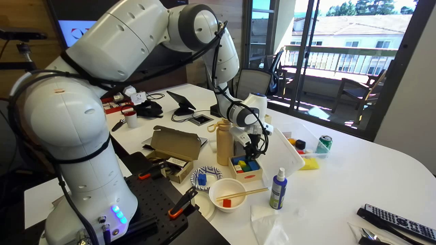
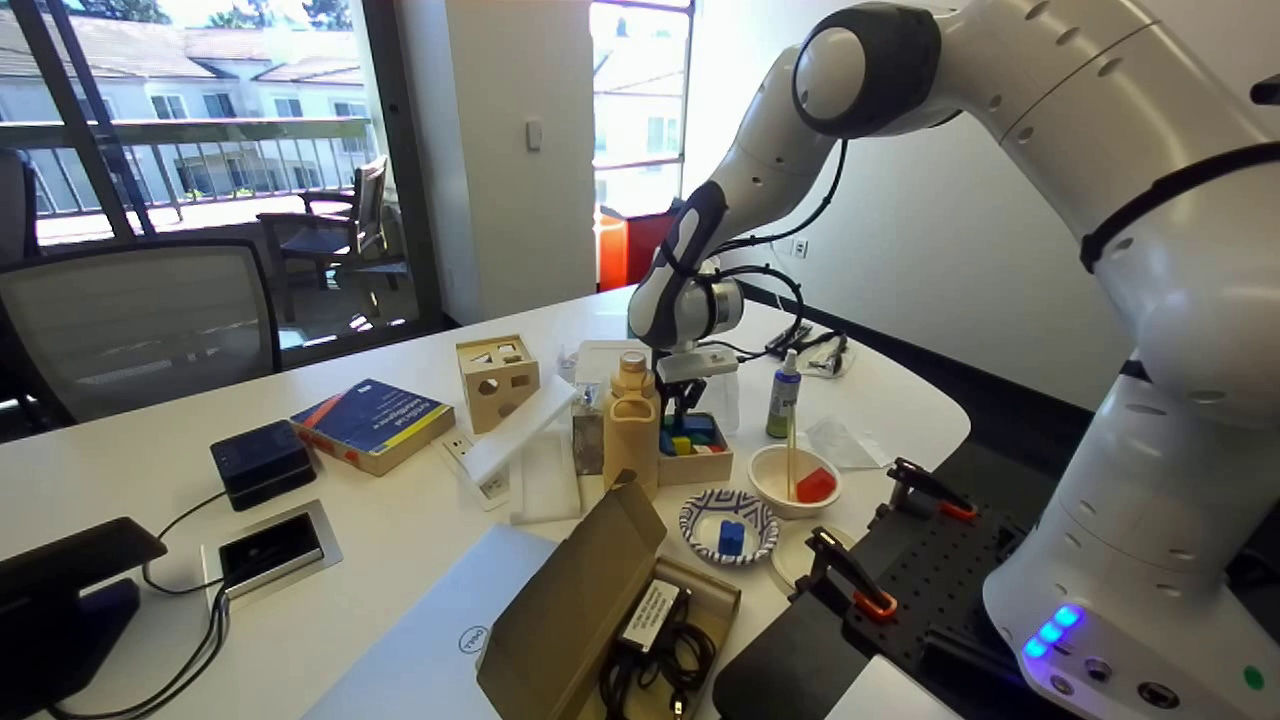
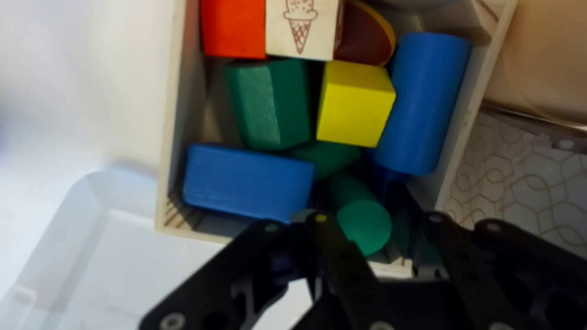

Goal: Shift the green block to the white bowl

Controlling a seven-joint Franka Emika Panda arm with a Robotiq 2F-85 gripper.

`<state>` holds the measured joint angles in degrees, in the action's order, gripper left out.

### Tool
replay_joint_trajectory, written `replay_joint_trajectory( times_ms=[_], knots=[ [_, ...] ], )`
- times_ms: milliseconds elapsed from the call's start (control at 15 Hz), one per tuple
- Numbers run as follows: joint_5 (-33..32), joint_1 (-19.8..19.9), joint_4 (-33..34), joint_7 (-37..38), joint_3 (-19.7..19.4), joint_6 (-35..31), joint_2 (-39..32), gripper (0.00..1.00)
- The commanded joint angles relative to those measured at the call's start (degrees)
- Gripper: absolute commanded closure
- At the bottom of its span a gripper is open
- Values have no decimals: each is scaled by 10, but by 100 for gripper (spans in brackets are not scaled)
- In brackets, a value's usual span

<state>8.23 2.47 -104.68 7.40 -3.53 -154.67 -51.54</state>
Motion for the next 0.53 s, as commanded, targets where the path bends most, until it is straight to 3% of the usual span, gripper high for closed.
replay_joint_trajectory(
  times_ms=[0, 467],
  knots=[
    [2, 0, 9, 16, 2, 19, 4, 92],
    [-7, -24, -55, 21, -5, 17, 86, 92]
  ],
)
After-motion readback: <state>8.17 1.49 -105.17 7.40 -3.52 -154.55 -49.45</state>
